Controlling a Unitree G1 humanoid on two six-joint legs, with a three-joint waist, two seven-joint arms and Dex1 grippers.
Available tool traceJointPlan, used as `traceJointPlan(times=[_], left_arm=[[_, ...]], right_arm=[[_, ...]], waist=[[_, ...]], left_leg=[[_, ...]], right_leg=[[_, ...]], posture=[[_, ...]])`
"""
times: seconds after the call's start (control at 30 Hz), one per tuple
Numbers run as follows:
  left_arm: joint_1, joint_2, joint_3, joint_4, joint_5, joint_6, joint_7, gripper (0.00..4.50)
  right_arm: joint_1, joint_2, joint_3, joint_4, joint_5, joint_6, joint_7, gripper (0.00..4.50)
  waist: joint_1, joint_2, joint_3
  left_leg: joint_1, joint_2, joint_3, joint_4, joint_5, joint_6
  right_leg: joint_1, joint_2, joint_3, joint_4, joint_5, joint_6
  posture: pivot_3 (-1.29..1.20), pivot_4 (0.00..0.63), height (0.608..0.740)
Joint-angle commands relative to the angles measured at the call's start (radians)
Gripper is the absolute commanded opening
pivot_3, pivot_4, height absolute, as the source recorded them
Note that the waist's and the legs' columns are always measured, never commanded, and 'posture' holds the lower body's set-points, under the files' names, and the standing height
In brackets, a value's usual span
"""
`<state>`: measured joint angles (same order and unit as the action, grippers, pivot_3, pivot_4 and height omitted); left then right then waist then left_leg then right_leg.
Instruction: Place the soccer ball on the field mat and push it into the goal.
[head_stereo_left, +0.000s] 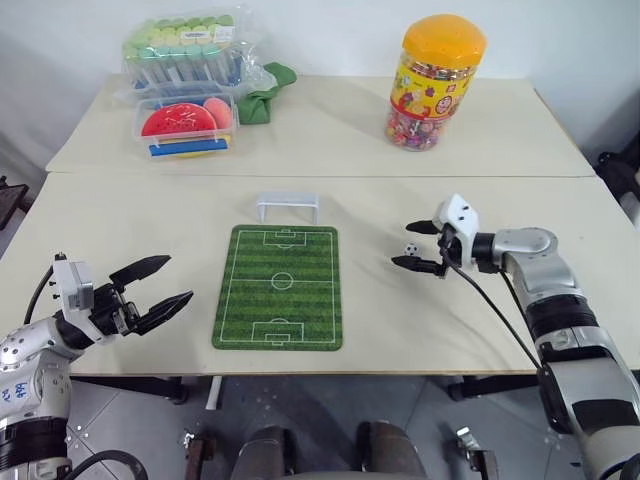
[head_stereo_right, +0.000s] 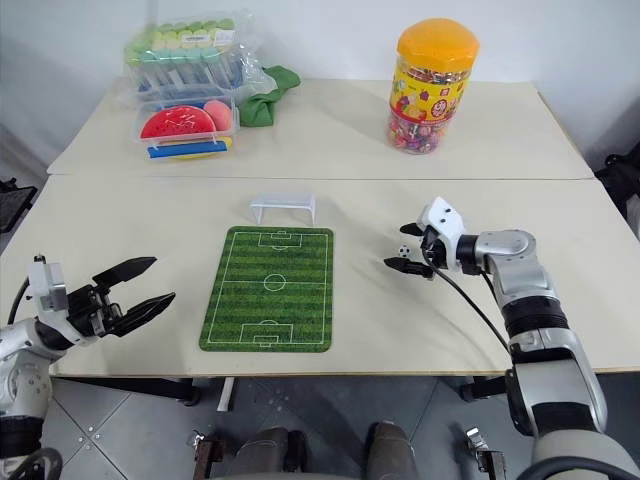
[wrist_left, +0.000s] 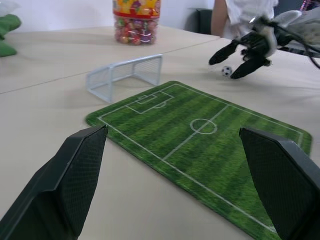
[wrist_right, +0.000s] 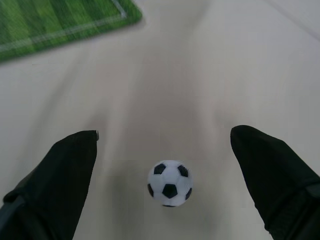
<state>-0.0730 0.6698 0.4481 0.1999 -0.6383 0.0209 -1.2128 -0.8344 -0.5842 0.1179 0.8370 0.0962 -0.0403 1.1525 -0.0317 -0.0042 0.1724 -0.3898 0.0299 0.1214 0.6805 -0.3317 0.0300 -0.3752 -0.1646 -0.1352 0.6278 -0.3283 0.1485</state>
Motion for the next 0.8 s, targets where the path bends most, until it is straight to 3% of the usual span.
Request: traceJointPlan(times=[0.03, 0.17, 0.27, 0.47, 0.67, 0.8], left_arm=[[0.047, 0.0, 0.053, -0.066, -0.032, 0.001, 0.015, 4.5], [0.088, -0.003, 0.072, -0.1, -0.041, 0.004, 0.023, 4.5], [0.095, -0.006, 0.075, -0.108, -0.042, 0.004, 0.025, 4.5], [0.08, -0.008, 0.073, -0.078, -0.055, -0.009, -0.011, 4.5], [0.095, 0.014, 0.07, -0.006, -0.045, -0.042, -0.126, 4.5], [0.11, 0.034, 0.057, 0.051, -0.04, -0.055, -0.238, 4.5]], right_arm=[[-0.023, -0.007, 0.01, 0.045, -0.036, -0.04, 0.014, 4.45], [-0.031, -0.008, 0.012, 0.089, -0.057, -0.078, 0.03, 3.55], [-0.032, -0.011, 0.008, 0.11, -0.065, -0.098, 0.031, 2.51], [-0.031, -0.014, -0.006, 0.067, -0.05, -0.1, 0.045, 0.85], [0.046, -0.001, 0.021, -0.357, 0.018, 0.089, 0.131, 0.86], [0.1, 0.08, 0.088, -0.672, 0.083, 0.286, 0.115, 0.86]], waist=[[-0.004, 0.0, 0.0], [-0.006, 0.0, 0.0], [-0.002, 0.0, 0.0], [-0.003, 0.0, 0.0], [-0.005, 0.001, 0.001], [-0.014, 0.001, 0.001]], left_leg=[[0.0, 0.0, 0.0, 0.0, 0.0, 0.0], [0.001, 0.0, 0.0, 0.0, 0.0, 0.0], [0.001, 0.0, 0.0, 0.002, 0.0, 0.0], [0.002, 0.0, 0.0, 0.002, 0.0, 0.0], [0.0, 0.001, 0.0, 0.001, 0.0, 0.0], [0.0, 0.002, 0.001, 0.001, 0.0, 0.0]], right_leg=[[0.0, 0.0, 0.0, 0.0, 0.0, 0.0], [0.001, 0.0, 0.0, 0.0, 0.0, 0.0], [0.002, 0.0, 0.001, 0.0, 0.0, 0.0], [0.002, 0.0, 0.001, 0.0, 0.0, 0.0], [0.0, 0.0, 0.001, 0.0, 0.0, 0.0], [0.0, 0.001, 0.001, 0.0, 0.0, 0.0]], posture=[[0.0, 0.15, 0.74], [0.0, 0.15, 0.74], [0.0, 0.15, 0.74], [0.0, 0.15, 0.74], [0.0, 0.15, 0.74], [0.0, 0.15, 0.74]])
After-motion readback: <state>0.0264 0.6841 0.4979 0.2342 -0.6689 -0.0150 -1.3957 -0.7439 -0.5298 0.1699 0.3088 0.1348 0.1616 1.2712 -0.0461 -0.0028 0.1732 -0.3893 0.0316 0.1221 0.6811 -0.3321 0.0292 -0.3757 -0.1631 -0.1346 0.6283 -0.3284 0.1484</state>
